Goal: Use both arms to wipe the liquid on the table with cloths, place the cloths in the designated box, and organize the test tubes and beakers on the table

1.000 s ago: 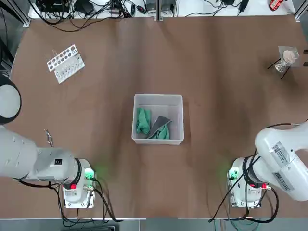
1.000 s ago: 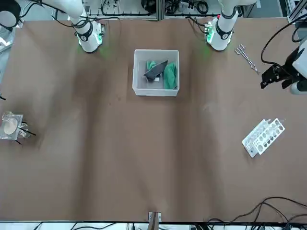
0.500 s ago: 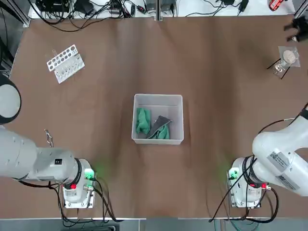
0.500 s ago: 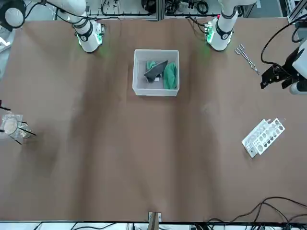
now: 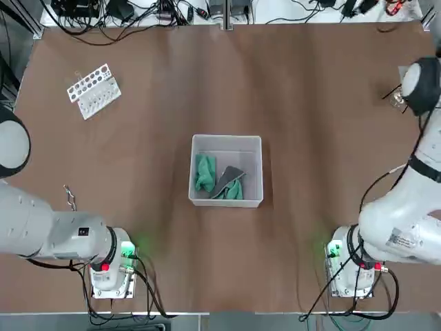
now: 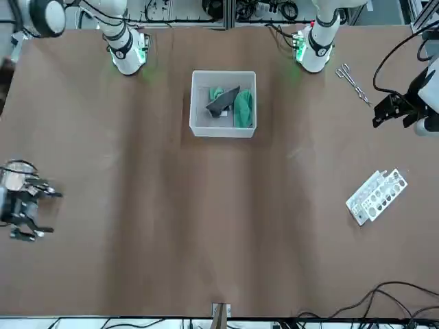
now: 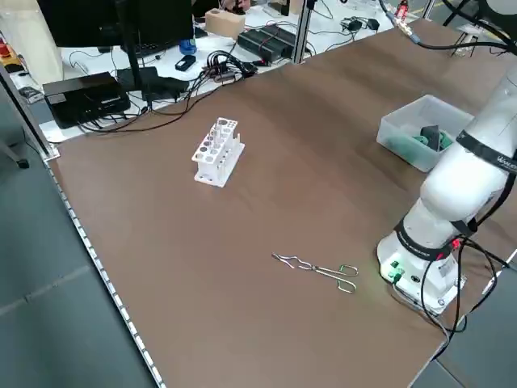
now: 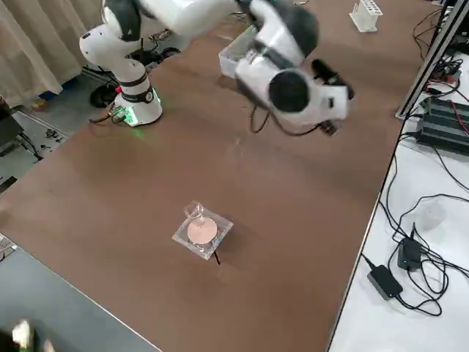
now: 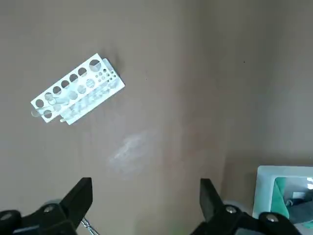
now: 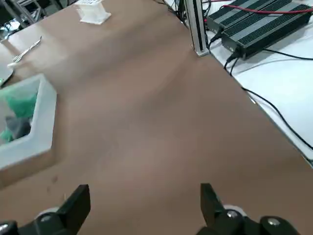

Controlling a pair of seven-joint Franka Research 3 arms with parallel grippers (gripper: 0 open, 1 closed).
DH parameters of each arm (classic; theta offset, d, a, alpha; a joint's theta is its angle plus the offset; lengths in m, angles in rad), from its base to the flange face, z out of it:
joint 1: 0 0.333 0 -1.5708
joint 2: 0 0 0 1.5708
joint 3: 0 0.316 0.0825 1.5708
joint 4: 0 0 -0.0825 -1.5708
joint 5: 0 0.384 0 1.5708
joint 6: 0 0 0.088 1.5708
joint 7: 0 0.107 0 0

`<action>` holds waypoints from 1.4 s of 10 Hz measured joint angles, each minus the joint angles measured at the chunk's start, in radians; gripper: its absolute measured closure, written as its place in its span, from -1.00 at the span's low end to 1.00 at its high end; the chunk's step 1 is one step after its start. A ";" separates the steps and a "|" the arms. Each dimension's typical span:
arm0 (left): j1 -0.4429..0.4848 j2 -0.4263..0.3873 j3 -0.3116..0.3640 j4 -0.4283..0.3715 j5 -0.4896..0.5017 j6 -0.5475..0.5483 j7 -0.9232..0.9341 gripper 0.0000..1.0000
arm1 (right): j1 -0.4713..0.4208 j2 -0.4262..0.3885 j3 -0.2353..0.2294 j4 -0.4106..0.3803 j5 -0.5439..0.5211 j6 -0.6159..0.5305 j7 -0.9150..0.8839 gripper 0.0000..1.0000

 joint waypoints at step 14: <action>0.008 0.000 0.000 0.002 0.000 0.011 0.000 -0.94 | 0.282 -0.420 -0.155 -0.213 -0.685 -0.088 1.111 -0.99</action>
